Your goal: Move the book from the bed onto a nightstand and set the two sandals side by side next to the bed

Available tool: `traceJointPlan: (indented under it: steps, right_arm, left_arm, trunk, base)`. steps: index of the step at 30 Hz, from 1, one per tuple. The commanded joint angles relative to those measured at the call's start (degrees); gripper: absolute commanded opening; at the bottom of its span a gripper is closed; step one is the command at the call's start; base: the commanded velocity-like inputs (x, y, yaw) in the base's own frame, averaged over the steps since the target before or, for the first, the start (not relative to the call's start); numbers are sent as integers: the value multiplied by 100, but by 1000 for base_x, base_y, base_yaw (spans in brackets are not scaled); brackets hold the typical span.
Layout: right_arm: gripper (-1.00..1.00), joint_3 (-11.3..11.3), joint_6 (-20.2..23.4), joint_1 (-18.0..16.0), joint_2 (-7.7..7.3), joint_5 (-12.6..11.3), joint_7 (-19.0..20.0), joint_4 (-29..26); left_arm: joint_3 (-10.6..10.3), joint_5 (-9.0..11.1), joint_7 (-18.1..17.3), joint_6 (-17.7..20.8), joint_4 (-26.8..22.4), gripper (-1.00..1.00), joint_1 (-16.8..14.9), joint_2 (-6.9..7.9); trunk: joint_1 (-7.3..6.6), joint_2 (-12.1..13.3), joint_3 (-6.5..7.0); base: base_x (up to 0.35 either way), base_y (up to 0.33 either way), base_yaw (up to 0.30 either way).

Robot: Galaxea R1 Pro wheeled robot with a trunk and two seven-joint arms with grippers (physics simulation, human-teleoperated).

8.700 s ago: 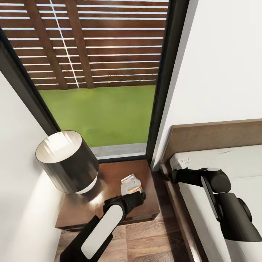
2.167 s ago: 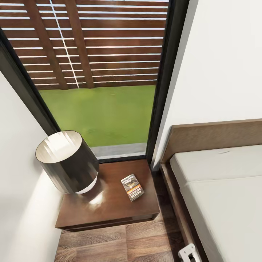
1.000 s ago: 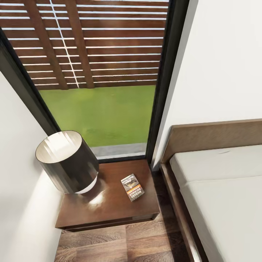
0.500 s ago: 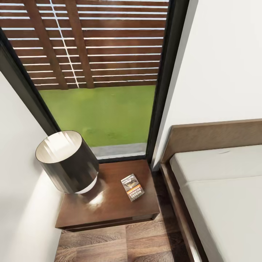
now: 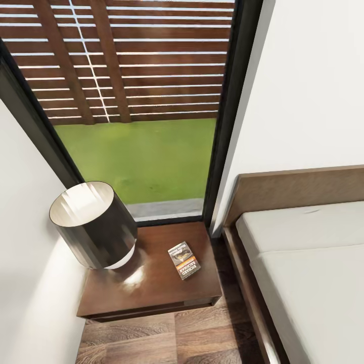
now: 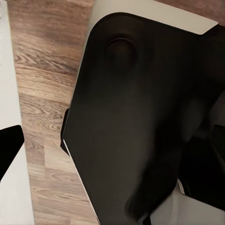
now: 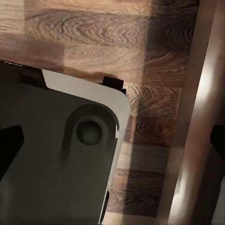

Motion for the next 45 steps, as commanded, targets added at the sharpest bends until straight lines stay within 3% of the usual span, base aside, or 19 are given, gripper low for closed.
traceJointPlan:
  steps: [1, 21, 34, 45]
  right_arm:
    - [100, -37, -24, 4, -1, 60, 18, 31]
    - [100, -48, -222, 4, -101, 61, -218, 749]
    - [100, -56, -302, 4, -188, 55, -273, 1498]
    - [100, -59, -366, 4, -207, 43, -286, 1728]
  left_arm:
    - [-42, 42, 45, 19, -20, 100, 0, 7]
    - [-44, 50, 45, 4, -13, 100, 2, 100]
    - [-47, 50, 45, 3, 81, 100, 8, 176]
    - [-48, 37, 48, 11, 250, 100, 8, 199]
  trunk:
    - [1, -3, -4]
    - [1, -3, -4]
    - [1, -3, -4]
    - [1, -3, -4]
  base:
    - [0, 0, 0]
    - [0, 0, 0]
    - [0, 0, 0]
    - [0, 0, 0]
